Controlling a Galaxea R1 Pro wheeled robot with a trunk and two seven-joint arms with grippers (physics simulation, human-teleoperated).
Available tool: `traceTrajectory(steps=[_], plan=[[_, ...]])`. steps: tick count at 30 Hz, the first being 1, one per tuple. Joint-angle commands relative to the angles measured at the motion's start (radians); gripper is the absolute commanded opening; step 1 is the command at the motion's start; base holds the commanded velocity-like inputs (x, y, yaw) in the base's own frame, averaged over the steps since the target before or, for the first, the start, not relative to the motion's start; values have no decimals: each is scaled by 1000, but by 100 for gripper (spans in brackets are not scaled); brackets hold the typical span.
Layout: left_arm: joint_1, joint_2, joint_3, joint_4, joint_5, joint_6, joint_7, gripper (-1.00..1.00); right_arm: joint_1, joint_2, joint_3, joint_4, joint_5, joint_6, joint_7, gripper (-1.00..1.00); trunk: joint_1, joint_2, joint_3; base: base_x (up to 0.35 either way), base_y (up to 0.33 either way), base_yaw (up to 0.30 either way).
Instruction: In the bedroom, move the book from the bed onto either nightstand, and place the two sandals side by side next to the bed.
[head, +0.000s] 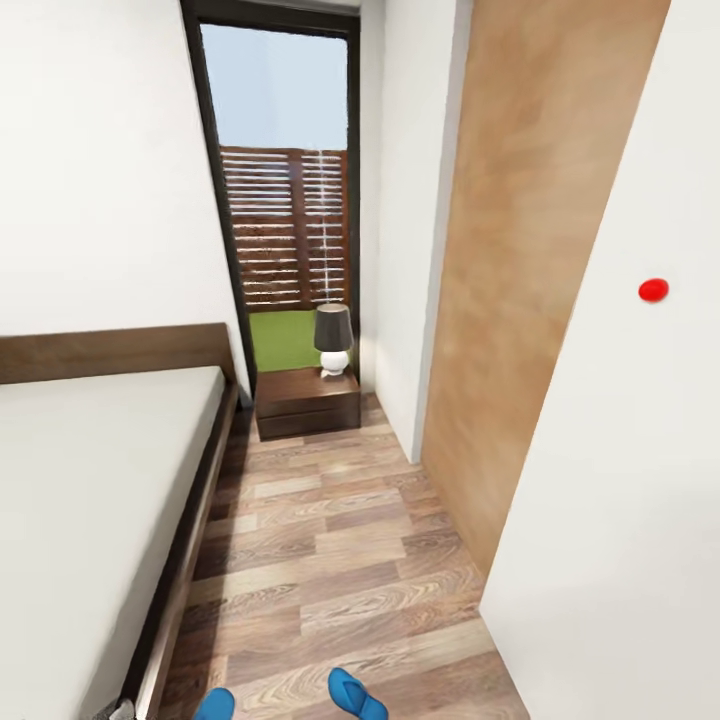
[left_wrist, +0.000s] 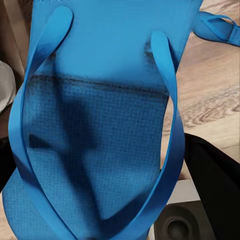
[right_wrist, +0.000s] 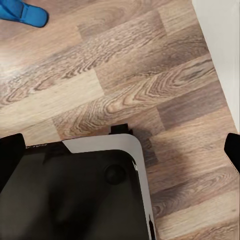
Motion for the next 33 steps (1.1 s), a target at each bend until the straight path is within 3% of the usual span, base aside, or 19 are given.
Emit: traceTrajectory(steps=[1,15,33], plan=[[-1,0,-9,1,3,-3,4,-100,-1,0,-7,1,-3,-3,7,100,1,-2,-2,134,-9,265],[-1,0,-9,1,2,-3,4,-100,-1,0,-7,1,-3,-3,7,100,1,-2,-2,134,-46,273],[-1,0,-9,1,3,-4,5,-100,-1,0,-7,1,-3,-3,7,100,1,-2,-2,158,-127,36]])
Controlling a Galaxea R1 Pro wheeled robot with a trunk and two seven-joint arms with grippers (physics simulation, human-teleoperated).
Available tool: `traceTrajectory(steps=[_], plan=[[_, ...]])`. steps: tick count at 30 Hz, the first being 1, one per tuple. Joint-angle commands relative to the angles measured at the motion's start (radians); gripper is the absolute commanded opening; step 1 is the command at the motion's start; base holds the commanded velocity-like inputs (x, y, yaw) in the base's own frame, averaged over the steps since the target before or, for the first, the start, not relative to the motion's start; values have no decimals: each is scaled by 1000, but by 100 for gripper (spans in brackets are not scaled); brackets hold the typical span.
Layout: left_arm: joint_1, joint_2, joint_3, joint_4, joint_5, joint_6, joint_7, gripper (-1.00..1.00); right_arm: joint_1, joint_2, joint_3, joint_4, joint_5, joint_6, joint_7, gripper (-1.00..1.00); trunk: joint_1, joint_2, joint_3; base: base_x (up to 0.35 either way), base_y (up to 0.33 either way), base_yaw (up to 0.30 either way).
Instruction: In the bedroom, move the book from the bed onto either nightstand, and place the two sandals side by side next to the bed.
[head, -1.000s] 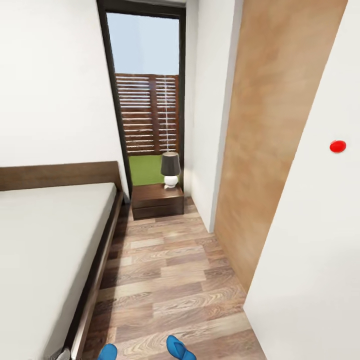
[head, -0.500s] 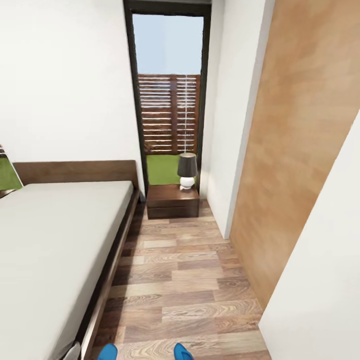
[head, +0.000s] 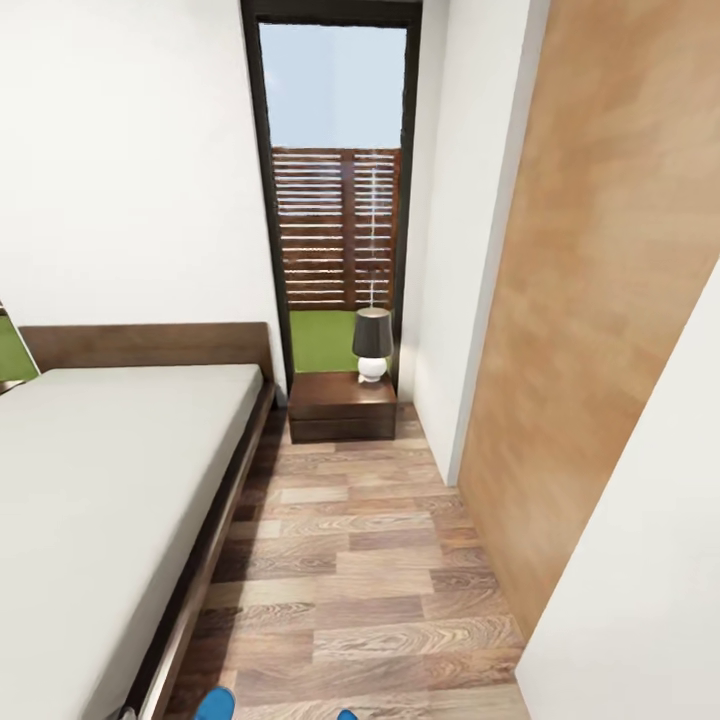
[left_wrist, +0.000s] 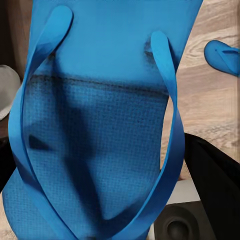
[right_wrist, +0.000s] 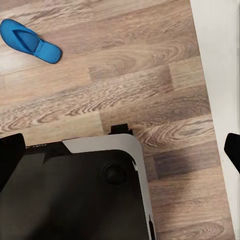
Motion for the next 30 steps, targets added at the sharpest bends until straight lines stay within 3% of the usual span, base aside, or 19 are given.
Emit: traceTrajectory(steps=[1,19,30], plan=[[-1,0,-9,1,2,-3,4,-100,-1,0,-7,1,-3,-4,7,100,1,-2,-2,201,-141,1],[-1,0,-9,1,3,-3,4,-100,-1,0,-7,1,-3,-4,7,100,1,-2,-2,213,-30,0],[-1,0,-9,1,3,-3,3,-100,-1,1,-6,1,-3,-4,7,100,1,-2,-2,38,0,61]])
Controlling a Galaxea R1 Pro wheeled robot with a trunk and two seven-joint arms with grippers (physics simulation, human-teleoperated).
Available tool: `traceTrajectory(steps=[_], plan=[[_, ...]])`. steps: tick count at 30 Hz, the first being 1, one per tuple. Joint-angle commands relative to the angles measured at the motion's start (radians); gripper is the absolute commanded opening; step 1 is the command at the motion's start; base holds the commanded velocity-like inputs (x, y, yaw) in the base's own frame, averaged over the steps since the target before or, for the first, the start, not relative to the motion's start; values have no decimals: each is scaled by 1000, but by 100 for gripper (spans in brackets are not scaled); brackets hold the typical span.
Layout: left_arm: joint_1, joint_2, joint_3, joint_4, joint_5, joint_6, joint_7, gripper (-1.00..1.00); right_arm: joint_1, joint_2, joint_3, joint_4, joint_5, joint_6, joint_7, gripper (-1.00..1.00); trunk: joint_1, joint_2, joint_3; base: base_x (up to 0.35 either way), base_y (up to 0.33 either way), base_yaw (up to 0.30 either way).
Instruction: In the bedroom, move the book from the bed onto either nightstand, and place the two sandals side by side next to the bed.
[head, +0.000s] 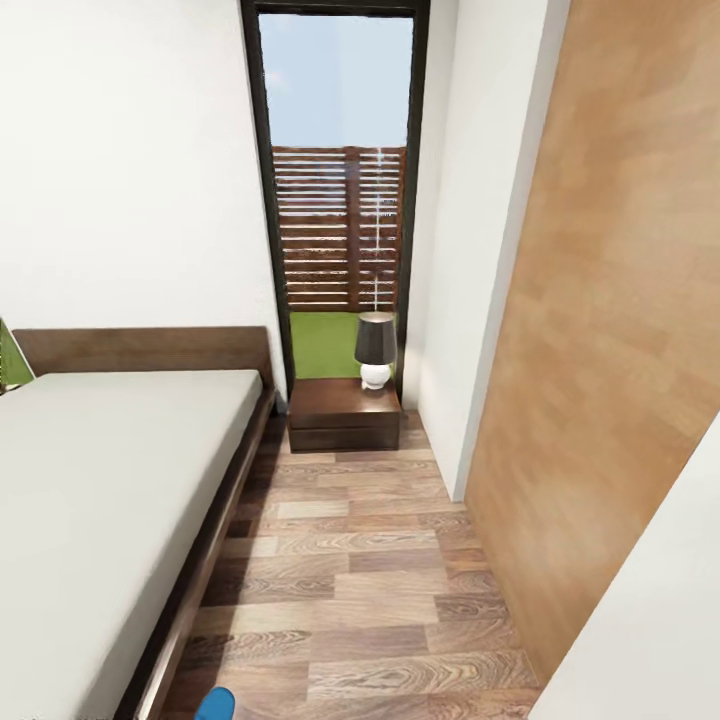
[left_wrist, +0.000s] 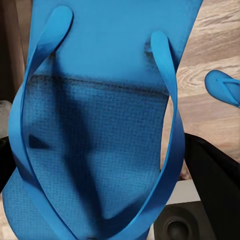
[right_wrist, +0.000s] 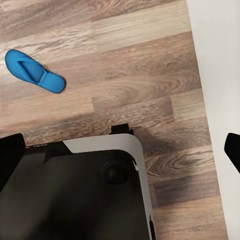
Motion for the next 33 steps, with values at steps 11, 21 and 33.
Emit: traceTrajectory(steps=[11,21,33], plan=[[-1,0,-9,1,3,-3,4,-100,-1,2,-7,1,-3,-4,8,100,1,-2,-2,1,0,12],[-1,0,-9,1,3,-3,5,-100,-1,2,-6,1,-3,-4,7,100,1,-2,-2,43,-42,130],[-1,0,-9,0,3,-3,5,-100,-1,2,-7,1,-3,-4,8,100,1,-2,-2,80,-78,154]])
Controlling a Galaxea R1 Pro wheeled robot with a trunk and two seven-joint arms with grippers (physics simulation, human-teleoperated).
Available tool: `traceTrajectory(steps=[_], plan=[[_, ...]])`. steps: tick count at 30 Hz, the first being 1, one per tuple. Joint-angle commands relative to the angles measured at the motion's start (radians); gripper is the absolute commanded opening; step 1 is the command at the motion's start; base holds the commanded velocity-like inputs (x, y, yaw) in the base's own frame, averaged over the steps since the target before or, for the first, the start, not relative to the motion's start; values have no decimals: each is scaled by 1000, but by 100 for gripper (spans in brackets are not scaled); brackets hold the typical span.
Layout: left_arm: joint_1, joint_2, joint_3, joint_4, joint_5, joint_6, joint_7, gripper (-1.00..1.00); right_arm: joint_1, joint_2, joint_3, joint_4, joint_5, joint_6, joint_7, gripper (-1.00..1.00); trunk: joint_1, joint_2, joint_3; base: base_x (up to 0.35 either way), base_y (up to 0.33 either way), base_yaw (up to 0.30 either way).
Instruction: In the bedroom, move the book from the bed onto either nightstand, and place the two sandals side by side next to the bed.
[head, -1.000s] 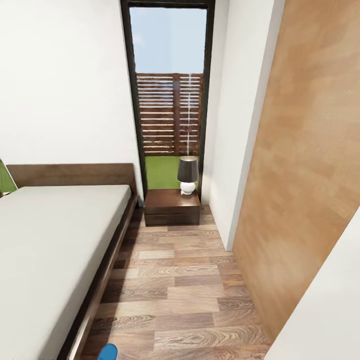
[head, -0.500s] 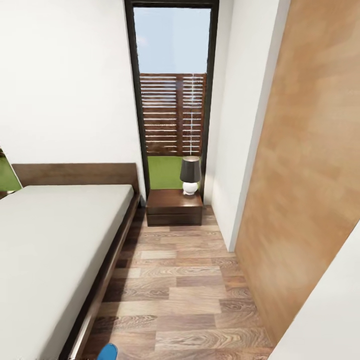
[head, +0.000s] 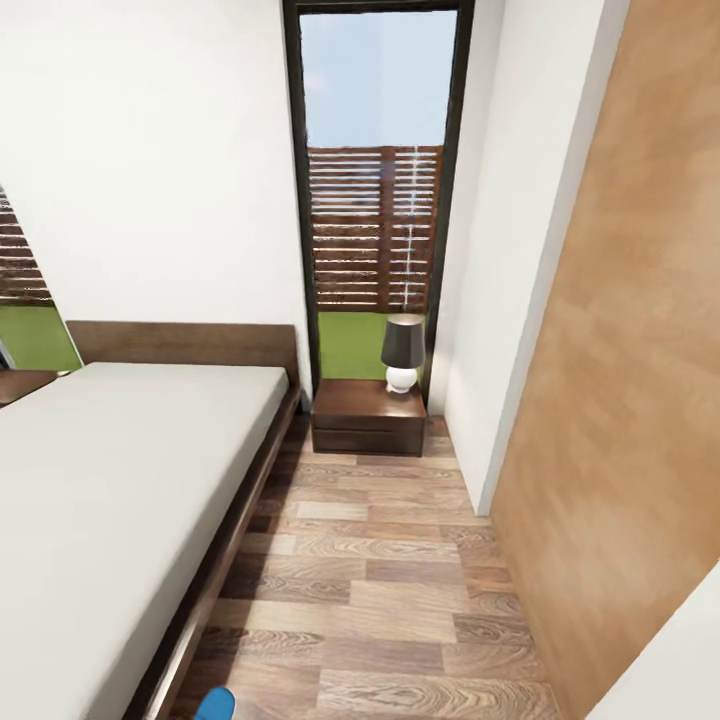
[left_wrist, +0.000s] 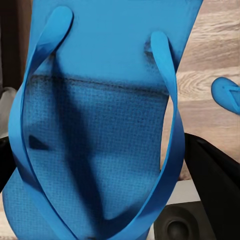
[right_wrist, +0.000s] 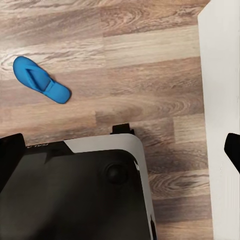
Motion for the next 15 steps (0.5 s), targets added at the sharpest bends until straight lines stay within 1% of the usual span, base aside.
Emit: traceTrajectory(steps=[1,15], plan=[[-1,0,-9,1,2,-3,4,-100,-1,0,-7,1,-3,-4,7,100,1,-2,-2,29,-28,23],[-1,0,-9,1,2,-3,4,-100,-1,0,-7,1,-3,-4,7,100,1,-2,-2,6,-5,5]])
